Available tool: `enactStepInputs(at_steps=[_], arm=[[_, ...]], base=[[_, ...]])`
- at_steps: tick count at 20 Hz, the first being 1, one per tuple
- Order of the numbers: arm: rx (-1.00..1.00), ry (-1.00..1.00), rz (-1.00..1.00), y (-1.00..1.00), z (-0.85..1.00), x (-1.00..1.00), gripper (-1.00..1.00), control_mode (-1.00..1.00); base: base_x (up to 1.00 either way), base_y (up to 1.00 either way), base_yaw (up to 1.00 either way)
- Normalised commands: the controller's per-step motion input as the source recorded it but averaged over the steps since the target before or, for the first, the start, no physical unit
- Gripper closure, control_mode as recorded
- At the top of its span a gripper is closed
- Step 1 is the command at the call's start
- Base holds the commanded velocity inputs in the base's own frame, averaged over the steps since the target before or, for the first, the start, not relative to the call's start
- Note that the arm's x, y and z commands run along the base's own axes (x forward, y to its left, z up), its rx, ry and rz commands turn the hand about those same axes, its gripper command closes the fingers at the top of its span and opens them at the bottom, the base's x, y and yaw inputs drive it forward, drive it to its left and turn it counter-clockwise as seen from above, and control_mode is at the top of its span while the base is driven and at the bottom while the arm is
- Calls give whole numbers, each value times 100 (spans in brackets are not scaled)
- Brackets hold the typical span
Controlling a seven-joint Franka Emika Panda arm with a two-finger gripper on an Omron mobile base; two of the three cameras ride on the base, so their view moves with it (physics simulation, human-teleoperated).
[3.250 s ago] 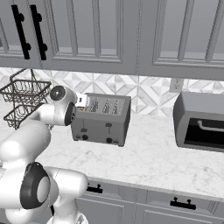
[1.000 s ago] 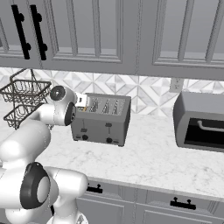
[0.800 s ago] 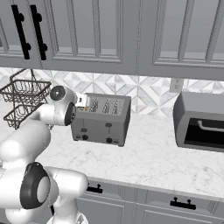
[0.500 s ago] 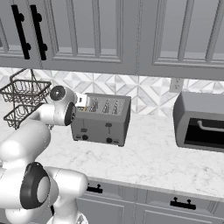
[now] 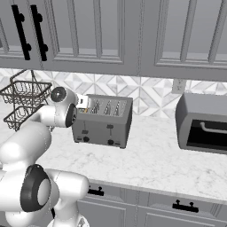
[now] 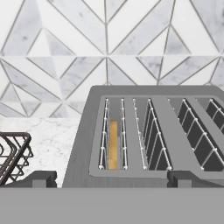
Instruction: Start the toaster. Once the lever pops up, take the bread to the plate on the dining counter.
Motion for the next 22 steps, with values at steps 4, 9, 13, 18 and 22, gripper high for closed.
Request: enactStepInputs(at_steps=[4,9,13,18,22], arm=[[0,0,0,0,0,0,-100,-100],[0,0,0,0,0,0,-100,-100],[0,0,0,0,0,0,-100,-100],[0,0,0,0,0,0,-100,-100],[0,0,0,0,0,0,-100,-100]], base=[[0,0,0],[0,0,0],[0,0,0],[0,0,0],[0,0,0]])
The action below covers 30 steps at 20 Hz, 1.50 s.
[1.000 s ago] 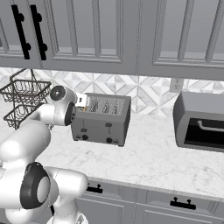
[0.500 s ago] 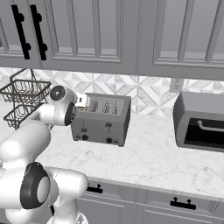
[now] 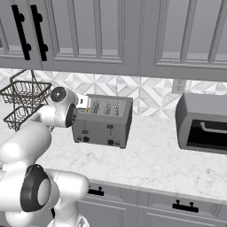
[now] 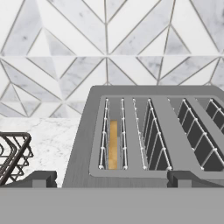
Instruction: Start the toaster. Once the lever pops up, take the bread to the plate on the dining counter.
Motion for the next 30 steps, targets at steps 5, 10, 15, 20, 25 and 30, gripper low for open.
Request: enactStepInputs(at_steps=[5,10,15,20,25,30], arm=[[0,0,0,0,0,0,-100,-100],[0,0,0,0,0,0,-100,-100],[0,0,0,0,0,0,-100,-100],[0,0,0,0,0,0,-100,-100],[0,0,0,0,0,0,-100,-100],[0,0,0,0,0,0,-100,-100]], base=[[0,0,0],[0,0,0],[0,0,0],[0,0,0],[0,0,0],[0,0,0]])
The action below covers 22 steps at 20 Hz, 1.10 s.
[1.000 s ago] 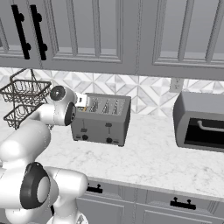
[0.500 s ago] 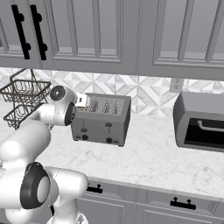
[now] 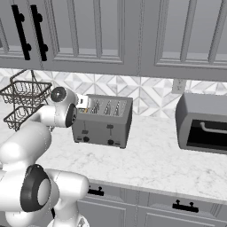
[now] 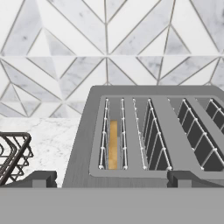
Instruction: Start the toaster. Once the lever pops up, take the bread to the plate on the dining counter.
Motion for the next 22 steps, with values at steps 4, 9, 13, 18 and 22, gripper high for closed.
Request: enactStepInputs(at_steps=[4,9,13,18,22], arm=[[0,0,0,0,0,0,-100,-100],[0,0,0,0,0,0,-100,-100],[0,0,0,0,0,0,-100,-100],[0,0,0,0,0,0,-100,-100],[0,0,0,0,0,0,-100,-100]], base=[[0,0,0],[0,0,0],[0,0,0],[0,0,0],[0,0,0]])
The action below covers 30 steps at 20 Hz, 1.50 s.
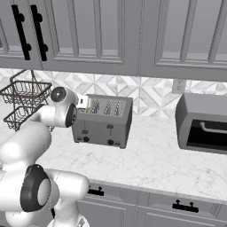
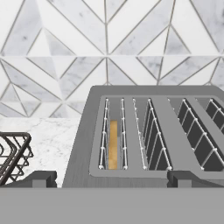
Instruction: Start the toaster. Once the lever pops up, take the bread to the plate on the dining counter.
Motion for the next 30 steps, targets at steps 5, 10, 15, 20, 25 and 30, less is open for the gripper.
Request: enactStepInputs(at_steps=[5,10,15,20,25,30], arm=[[0,0,0,0,0,0,-100,-100],[0,0,0,0,0,0,-100,-100],[0,0,0,0,0,0,-100,-100],[0,0,0,0,0,0,-100,-100],[0,0,0,0,0,0,-100,-100],[0,0,0,0,0,0,-100,-100]], base=[[0,0,0],[0,0,0],[0,0,0],[0,0,0],[0,0,0],[0,0,0]])
